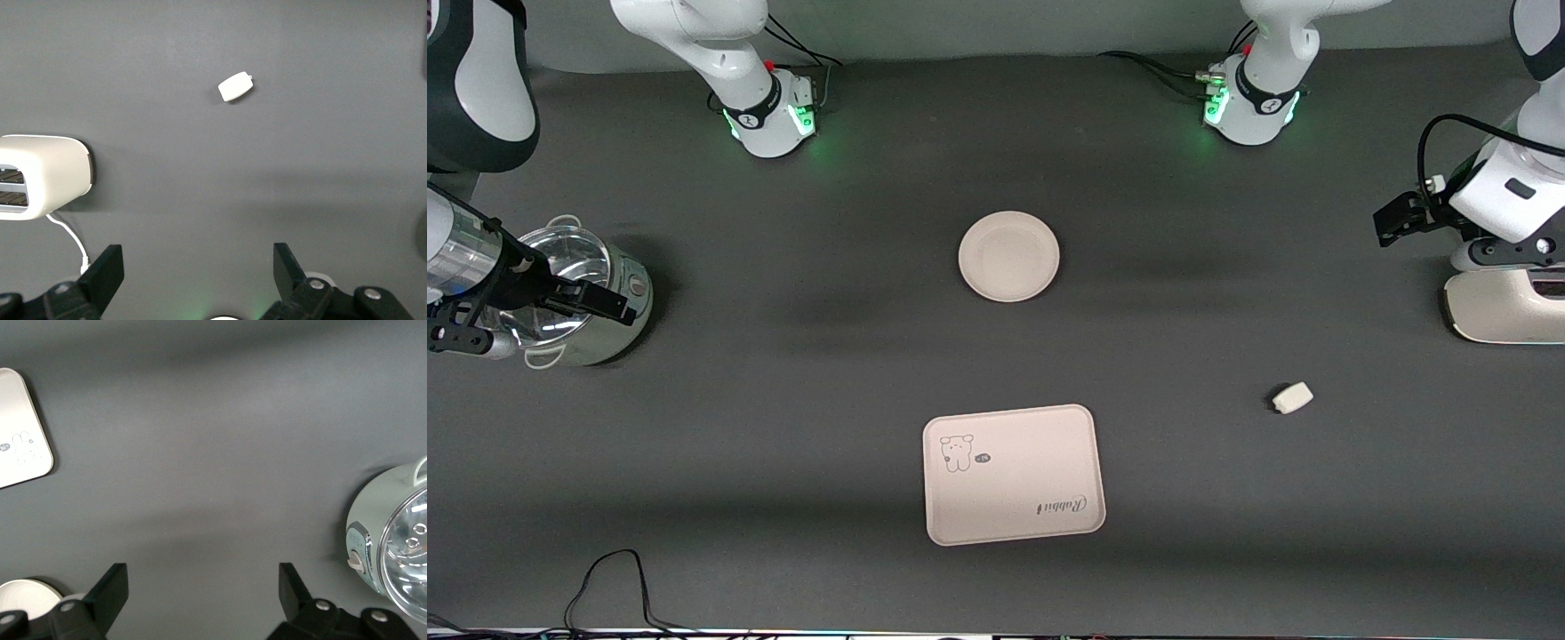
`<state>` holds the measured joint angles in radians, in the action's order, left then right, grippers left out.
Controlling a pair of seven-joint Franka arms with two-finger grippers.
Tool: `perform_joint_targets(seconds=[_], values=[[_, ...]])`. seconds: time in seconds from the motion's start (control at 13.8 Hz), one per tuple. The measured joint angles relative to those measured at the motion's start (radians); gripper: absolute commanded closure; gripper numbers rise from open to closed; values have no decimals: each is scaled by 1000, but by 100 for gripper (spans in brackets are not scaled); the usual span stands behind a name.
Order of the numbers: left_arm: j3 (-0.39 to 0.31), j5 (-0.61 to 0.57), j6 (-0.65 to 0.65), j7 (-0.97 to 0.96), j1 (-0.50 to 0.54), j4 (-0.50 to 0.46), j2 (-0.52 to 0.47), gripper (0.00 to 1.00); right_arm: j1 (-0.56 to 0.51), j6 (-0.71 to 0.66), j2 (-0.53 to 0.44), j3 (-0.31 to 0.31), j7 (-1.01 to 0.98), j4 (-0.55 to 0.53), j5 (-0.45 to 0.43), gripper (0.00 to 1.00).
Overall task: Place bun in plate and plate on tray
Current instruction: 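Reach the left gripper down toward the small white bun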
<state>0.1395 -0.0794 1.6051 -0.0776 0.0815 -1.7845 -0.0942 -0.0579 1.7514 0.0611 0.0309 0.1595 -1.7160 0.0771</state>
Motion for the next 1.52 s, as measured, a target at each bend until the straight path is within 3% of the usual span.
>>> perform_joint_targets(seconds=[0.51, 0.72, 1.3, 1.52], values=[[-71, 0, -10, 2, -50, 13, 13, 0, 10, -56, -19, 3, 0, -6, 0, 0], [-77, 0, -6, 6, -48, 58, 73, 0, 13, -56, -24, 4, 0, -13, 0, 0], [-80, -42, 26, 127, -20, 427, 552, 0, 101, -54, -22, 4, 10, -74, -40, 0], [-74, -43, 110, 130, -22, 481, 687, 0, 98, -45, -29, -2, 10, -72, -40, 0]])
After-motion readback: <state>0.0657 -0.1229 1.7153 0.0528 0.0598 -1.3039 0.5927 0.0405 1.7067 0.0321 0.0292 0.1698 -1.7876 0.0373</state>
